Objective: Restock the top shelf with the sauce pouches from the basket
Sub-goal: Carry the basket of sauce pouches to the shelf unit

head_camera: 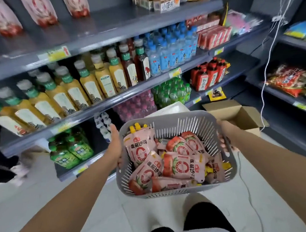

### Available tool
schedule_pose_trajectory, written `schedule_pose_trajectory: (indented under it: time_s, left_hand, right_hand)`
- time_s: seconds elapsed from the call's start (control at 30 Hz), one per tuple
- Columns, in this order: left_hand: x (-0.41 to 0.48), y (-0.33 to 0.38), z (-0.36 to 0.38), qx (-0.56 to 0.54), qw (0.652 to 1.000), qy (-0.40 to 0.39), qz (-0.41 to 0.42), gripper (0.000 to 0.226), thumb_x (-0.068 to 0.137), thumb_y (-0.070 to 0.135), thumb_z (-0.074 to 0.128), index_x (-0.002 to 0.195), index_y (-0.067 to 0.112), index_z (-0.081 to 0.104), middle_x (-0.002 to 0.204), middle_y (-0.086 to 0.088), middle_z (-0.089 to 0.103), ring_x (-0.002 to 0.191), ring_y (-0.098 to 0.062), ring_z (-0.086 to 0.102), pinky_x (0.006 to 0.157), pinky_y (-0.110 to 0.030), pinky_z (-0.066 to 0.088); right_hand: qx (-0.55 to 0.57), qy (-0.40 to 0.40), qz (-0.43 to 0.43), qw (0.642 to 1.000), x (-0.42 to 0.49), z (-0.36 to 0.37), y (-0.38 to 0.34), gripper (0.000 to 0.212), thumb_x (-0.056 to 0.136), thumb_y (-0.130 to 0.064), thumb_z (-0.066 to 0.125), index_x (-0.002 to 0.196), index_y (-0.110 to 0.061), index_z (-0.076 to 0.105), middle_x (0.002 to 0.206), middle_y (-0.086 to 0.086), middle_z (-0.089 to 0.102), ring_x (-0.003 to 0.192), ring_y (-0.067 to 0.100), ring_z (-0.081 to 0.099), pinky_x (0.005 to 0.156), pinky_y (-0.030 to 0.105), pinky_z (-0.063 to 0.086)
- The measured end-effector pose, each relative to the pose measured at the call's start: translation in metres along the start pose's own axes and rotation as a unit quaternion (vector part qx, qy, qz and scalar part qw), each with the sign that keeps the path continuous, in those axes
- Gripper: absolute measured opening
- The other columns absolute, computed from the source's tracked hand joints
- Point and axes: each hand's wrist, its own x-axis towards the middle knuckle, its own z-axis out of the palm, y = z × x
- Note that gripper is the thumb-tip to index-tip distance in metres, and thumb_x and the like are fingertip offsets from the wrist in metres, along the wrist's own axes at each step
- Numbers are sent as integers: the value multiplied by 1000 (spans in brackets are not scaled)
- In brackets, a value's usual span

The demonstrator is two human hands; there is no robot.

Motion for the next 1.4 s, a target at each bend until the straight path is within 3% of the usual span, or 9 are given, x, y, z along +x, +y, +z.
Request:
schedule_pose_trajectory:
  time_s: [0.03, 0.2, 0.3, 0.53, 0.73, 1.03, 1.13, 1.23, 1.4]
  left_hand:
    - [14, 16, 4, 9, 1000, 5, -5, 110, 81, 79, 4, 128, -7, 53, 109, -33, 62, 92, -41, 67, 80, -37, 55]
    - [81, 80, 38, 35, 999, 22, -18, 112, 76, 86, 9, 145, 1, 31, 70, -24, 65, 57, -31, 62, 57, -29, 49]
    - [120, 108, 64, 16, 997, 63, -39, 109, 79, 84, 12, 144, -3, 24, 143, -31, 33, 126, -51, 41, 105, -54, 35]
    - [183, 135, 104, -45, 988, 134, -67, 133, 61, 96, 11, 113, -16, 60, 89, -43, 59, 83, -51, 62, 63, -39, 47]
    - [239, 123, 119, -52, 981, 159, -101, 126, 58, 99, 12, 127, 5, 58, 128, -37, 50, 119, -51, 48, 108, -60, 32]
    - [209, 180, 144, -129, 980, 132, -69, 80, 98, 53, 3, 144, -7, 32, 146, -30, 27, 136, -41, 21, 104, -50, 23]
    - [220, 169, 136, -121, 980, 127, -96, 88, 95, 60, 4, 133, -5, 50, 129, -39, 45, 125, -48, 42, 101, -50, 36]
    - [236, 149, 125, -65, 977, 159, -128, 98, 58, 95, 10, 71, 9, 56, 45, -14, 41, 42, -24, 42, 47, -29, 37]
    - [256, 125, 104, 77, 982, 137, -108, 115, 43, 103, 9, 71, 2, 56, 65, -18, 59, 57, -30, 60, 64, -40, 53]
  right_hand:
    - [-13, 7, 5, 1000, 12, -3, -18, 60, 100, -50, 27, 58, -7, 35, 56, 12, 35, 47, 22, 33, 49, 29, 30]
    - [-27, -15, -16, 999, 83, -16, -99, 77, 100, -53, 28, 59, 8, 50, 50, 27, 50, 45, 30, 56, 58, 32, 45]
    - [-46, -36, -34, 998, 130, -25, -146, 67, 99, -55, 28, 50, -11, 37, 31, 6, 35, 22, 17, 36, 45, 25, 28]
    - [-119, -53, -37, 991, 210, -31, -247, 71, 89, -72, 27, 49, -14, 31, 34, 6, 29, 31, 16, 29, 46, 26, 28]
    - [-131, -78, -38, 988, 260, -18, -260, 72, 90, -70, 32, 72, -4, 56, 59, 20, 48, 51, 27, 51, 60, 38, 42]
    - [-136, -151, 25, 979, 301, -10, -268, 66, 87, -74, 33, 56, -15, 34, 50, 5, 34, 43, 15, 31, 50, 26, 29]
    - [-128, -158, 36, 979, 312, -11, -267, 68, 87, -74, 31, 54, -15, 34, 46, 6, 35, 44, 16, 32, 51, 26, 30]
    - [-124, -155, 44, 979, 316, -7, -262, 71, 83, -79, 28, 54, -15, 35, 42, 2, 36, 39, 14, 32, 48, 25, 29]
    - [-86, -128, 62, 986, 317, -2, -260, 68, 85, -75, 37, 67, -10, 47, 55, 5, 46, 36, 17, 41, 39, 23, 37]
